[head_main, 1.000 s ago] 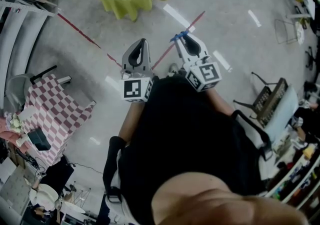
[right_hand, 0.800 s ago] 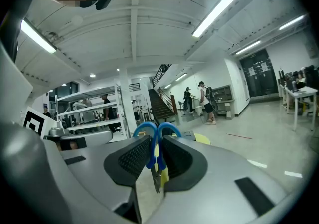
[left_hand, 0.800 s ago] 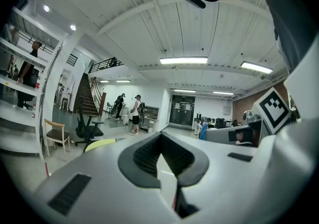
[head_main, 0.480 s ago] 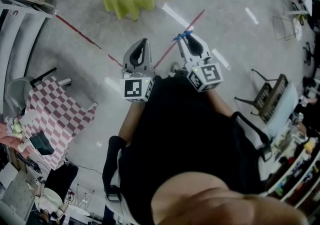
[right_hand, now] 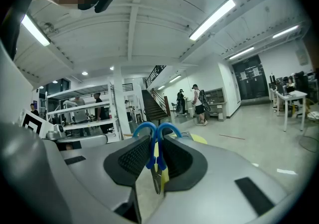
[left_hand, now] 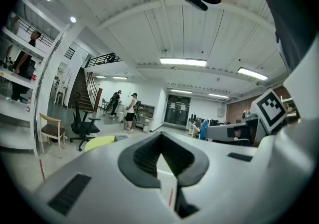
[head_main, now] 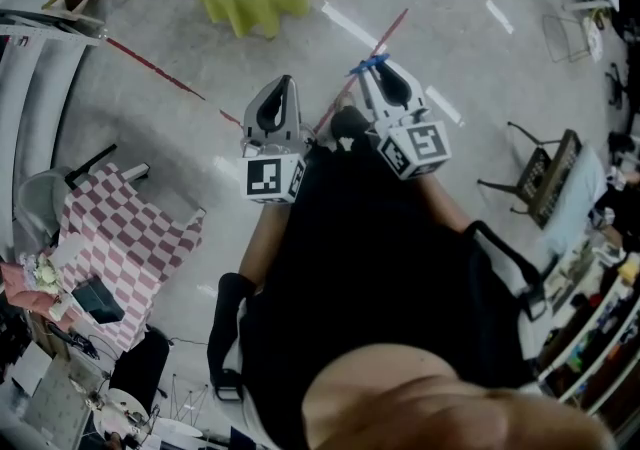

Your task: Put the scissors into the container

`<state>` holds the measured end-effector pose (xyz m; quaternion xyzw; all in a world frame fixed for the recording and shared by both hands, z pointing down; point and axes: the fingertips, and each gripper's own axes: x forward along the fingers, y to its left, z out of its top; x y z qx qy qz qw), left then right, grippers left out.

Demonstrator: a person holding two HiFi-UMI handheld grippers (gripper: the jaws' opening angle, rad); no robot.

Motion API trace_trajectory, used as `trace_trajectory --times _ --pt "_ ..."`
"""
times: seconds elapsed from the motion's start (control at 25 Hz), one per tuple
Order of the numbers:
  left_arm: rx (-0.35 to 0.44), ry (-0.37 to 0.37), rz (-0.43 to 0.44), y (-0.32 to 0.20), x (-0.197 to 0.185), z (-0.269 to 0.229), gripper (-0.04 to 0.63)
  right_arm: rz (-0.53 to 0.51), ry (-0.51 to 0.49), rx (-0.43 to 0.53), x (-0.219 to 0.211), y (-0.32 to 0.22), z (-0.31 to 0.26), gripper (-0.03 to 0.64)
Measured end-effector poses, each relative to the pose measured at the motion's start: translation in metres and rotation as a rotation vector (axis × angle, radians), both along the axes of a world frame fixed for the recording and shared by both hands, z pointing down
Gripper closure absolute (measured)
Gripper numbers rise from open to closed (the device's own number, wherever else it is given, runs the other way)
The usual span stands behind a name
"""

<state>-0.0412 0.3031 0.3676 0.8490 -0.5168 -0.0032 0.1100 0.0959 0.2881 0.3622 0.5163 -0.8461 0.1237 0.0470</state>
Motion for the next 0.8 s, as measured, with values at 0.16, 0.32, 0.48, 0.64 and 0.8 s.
trace_trajectory --times 0.16,0.32,0.48,0.64,0.8 --pt "-0.012 0.003 0.005 -0.008 -0.002 0.007 0.598 0.004 -0.002 -0.005 -0.001 -0.009 0.003 0.537" --pt "-0.008 -0.007 0.004 -0.021 -0.003 0.008 0.598 0.000 -0.008 -0.006 -0.004 -0.026 0.005 0.537" --pt "-0.026 -0.012 -0.013 -0.040 -0.007 0.012 0.598 -0.018 -0.016 -0.008 -0.007 -0.049 0.009 0.537" --pt "-0.026 -0.017 -0.025 -0.068 -0.009 0.013 0.598 -0.024 -0.023 -0.009 -0.008 -0.078 0.013 0.537" --pt "-0.034 -0.017 -0.036 -0.102 -0.007 0.014 0.598 -0.035 -0.023 -0.014 -0.007 -0.113 0.015 0.537"
